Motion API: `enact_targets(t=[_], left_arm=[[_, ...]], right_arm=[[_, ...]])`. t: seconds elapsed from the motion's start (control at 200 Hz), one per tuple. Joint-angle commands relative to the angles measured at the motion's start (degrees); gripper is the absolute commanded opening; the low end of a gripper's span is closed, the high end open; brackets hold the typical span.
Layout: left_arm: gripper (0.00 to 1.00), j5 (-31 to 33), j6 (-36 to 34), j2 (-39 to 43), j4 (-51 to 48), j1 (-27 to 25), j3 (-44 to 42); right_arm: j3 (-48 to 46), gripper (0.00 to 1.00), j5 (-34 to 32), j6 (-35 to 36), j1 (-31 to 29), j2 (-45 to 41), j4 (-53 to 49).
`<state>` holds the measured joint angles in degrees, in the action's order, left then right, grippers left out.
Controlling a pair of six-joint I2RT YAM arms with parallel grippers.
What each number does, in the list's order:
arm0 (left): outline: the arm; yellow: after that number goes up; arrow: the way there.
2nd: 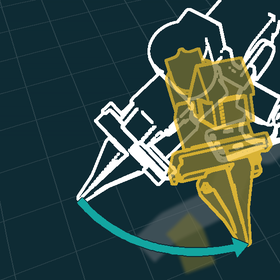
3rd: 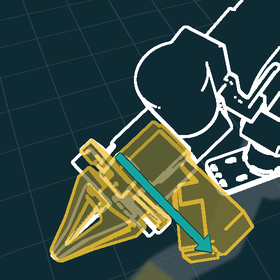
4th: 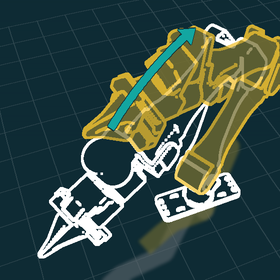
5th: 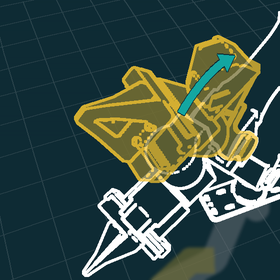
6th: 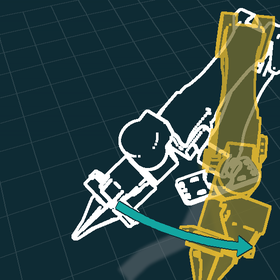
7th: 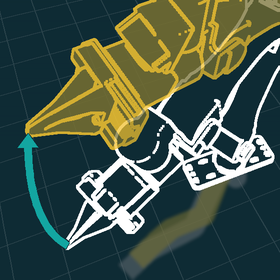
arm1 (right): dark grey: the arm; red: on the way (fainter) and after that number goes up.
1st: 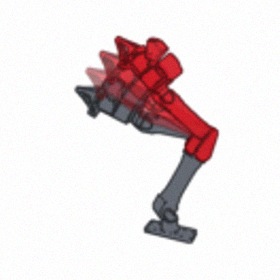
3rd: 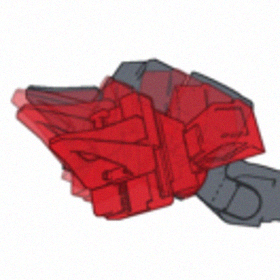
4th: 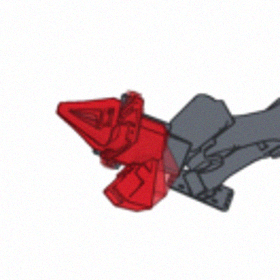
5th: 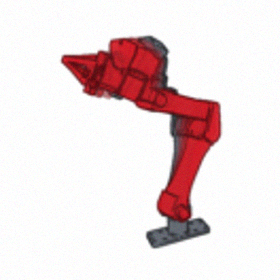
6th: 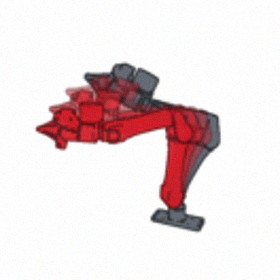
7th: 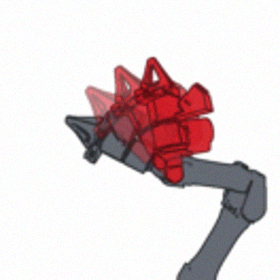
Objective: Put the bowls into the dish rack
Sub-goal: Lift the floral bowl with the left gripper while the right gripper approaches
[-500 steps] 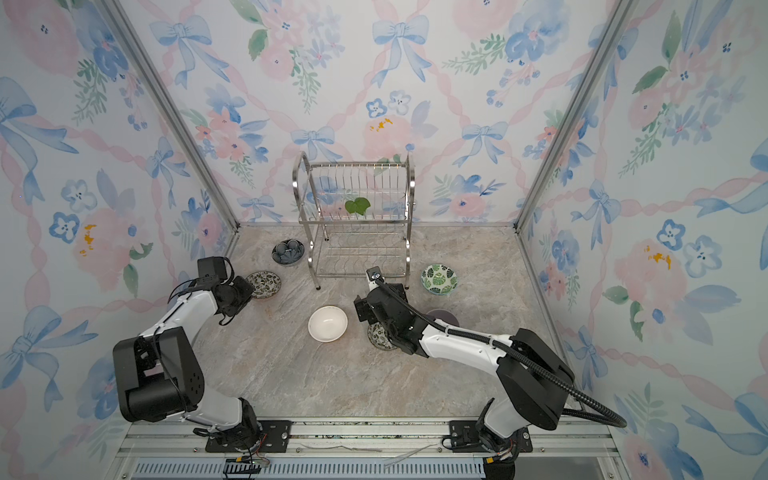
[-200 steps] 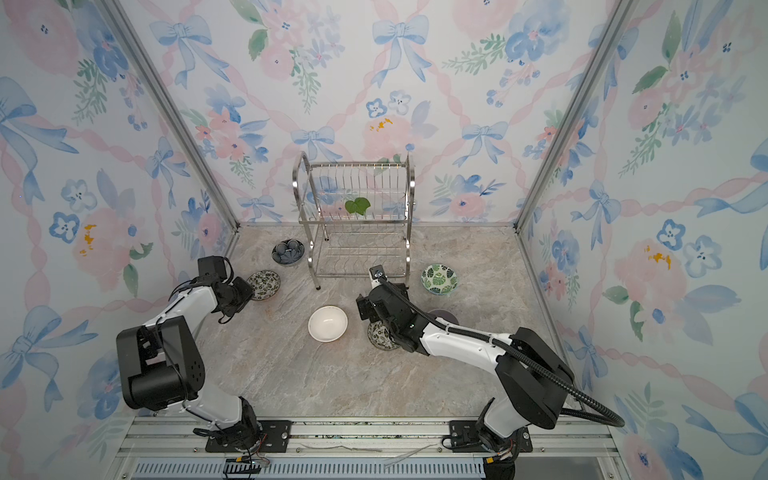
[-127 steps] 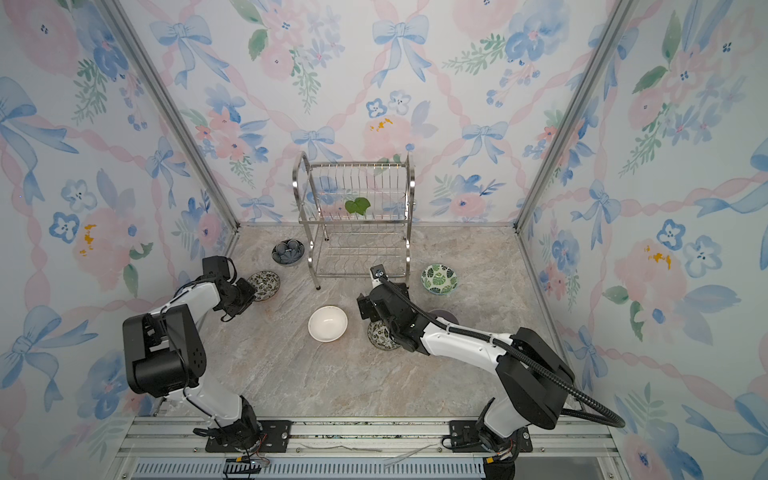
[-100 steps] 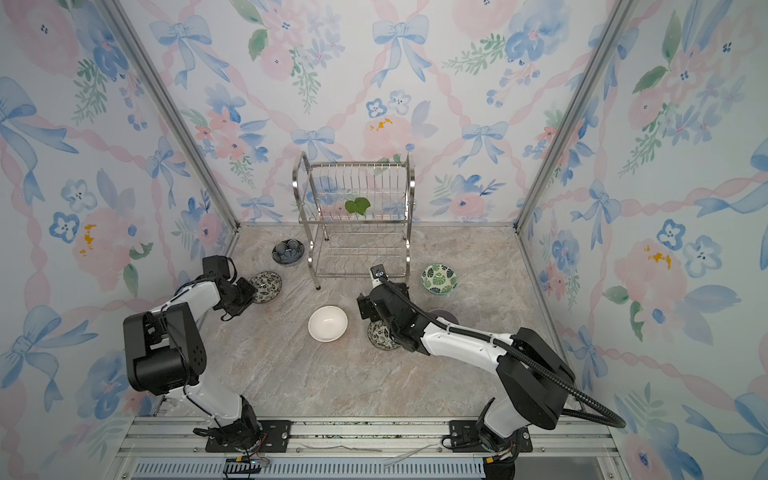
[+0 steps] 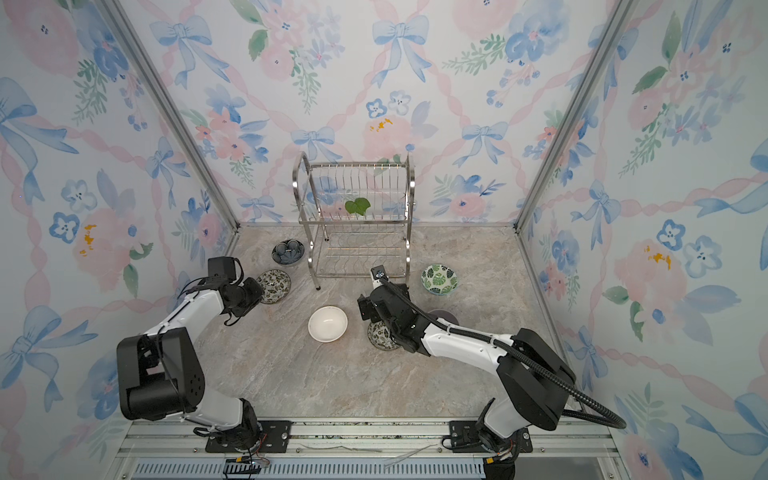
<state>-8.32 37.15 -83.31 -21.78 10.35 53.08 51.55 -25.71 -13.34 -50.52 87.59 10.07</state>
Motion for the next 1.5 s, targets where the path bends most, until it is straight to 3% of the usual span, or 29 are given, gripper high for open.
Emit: enact_targets(t=[0.0,0.185,0.32,0.495,0.7,0.935,1.075,1.26,1.495], left_arm=[[0.00,0.7,-2.2,6.9,0.2,-3.0,-2.3],[0.00,3.5,-2.3,15.3,0.3,-8.1,-6.4],[0.00,10.1,-1.8,20.5,0.4,-13.6,-7.6],[0.00,22.2,2.2,24.1,2.4,-20.5,-7.8],[0.00,34.9,7.4,27.5,10.0,-25.6,-9.7],[0.00,48.0,8.0,30.0,17.1,-32.4,-13.0],[0.00,56.0,3.3,31.4,23.4,-37.1,-15.8],[0.00,55.3,-3.1,33.2,34.9,-37.5,-21.1],[0.00,52.5,-7.5,32.5,40.2,-37.5,-22.6]], right_arm=[[-0.7,0.97,1.1,-1.5,1.4,-1.4,-1.5],[-0.8,0.96,3.2,-3.4,2.3,-3.3,-2.1],[3.3,0.97,5.6,-8.5,2.3,-4.9,-8.0],[12.5,0.99,13.6,-23.6,2.3,-5.0,-14.0],[23.3,0.99,22.4,-41.9,0.7,0.6,-11.4],[30.7,0.97,26.5,-58.4,-1.5,6.9,-5.5],[35.0,0.96,28.8,-64.6,-3.2,12.0,-4.1],[38.7,0.92,32.2,-72.8,-4.0,17.4,0.8],[45.0,0.89,31.6,-75.5,-5.5,21.2,0.0]])
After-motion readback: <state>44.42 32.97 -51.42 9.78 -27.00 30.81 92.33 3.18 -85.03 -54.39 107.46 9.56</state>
